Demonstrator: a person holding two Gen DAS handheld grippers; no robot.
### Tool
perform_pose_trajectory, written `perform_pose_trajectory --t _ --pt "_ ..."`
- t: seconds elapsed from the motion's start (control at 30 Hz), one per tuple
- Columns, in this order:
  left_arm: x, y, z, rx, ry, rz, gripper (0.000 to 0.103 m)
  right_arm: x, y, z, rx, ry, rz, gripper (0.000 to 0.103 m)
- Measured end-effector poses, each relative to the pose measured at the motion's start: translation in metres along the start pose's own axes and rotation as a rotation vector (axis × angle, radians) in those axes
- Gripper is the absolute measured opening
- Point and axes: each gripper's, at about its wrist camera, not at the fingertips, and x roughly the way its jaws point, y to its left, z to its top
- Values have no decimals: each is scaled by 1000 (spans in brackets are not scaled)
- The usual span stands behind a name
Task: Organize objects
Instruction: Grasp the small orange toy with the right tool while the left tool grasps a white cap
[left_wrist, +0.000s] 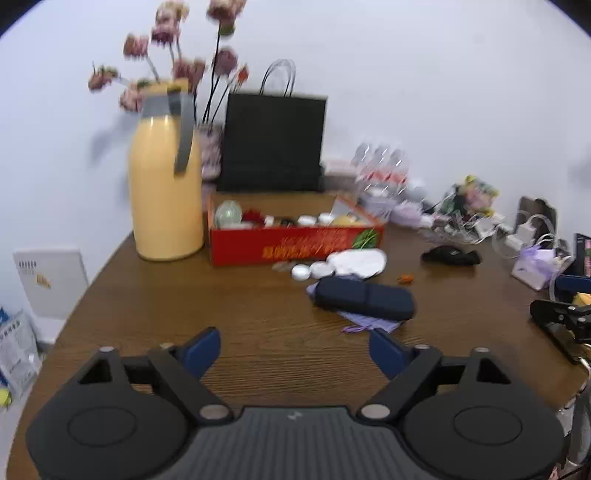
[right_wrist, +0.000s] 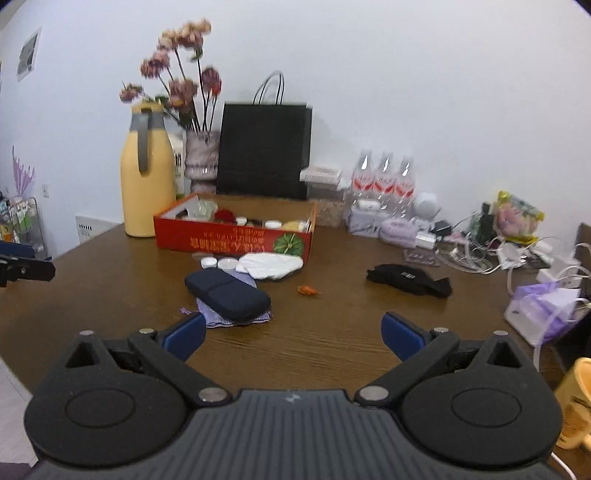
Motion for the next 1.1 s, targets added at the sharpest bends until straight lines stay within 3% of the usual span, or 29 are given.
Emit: perform_pose_trajectory --t 0.13,0.23,0.27,0.33,0.47,0.57,0.63,0.67,0.73,0.8,0.93,1.1 --pt "54 4 13 29 41 -1 66 59 -3 2 -15 34 -43 100" --pt "112 7 29 80 38 -5 54 112 -10 4 5 51 -79 85" --pt "132 7 34 87 46 7 51 130 -12 5 11 57 -86 76" --pt "174 11 47 97 77 15 40 166 -17 10 17 78 -71 71" --pt "251 21 67 83 120 -30 39 241 -23 18 -30 175 -24 58" --pt "286 27 71 44 162 -33 37 269 -24 19 -62 218 -7 53" --pt "295 26 73 54 143 -31 37 276 -31 20 -12 220 11 42" --pt "298 25 74 61 140 -22 36 277 -33 20 5 218 32 27" --pt "302 23 74 65 132 -18 10 275 -32 17 1 207 44 26" --pt "302 23 73 43 123 -41 6 272 -28 15 -15 200 45 15" --pt "296 15 70 82 113 1 5 268 -26 14 -23 193 49 14" --pt "275 17 73 57 83 26 5 257 -31 15 -15 159 24 13"
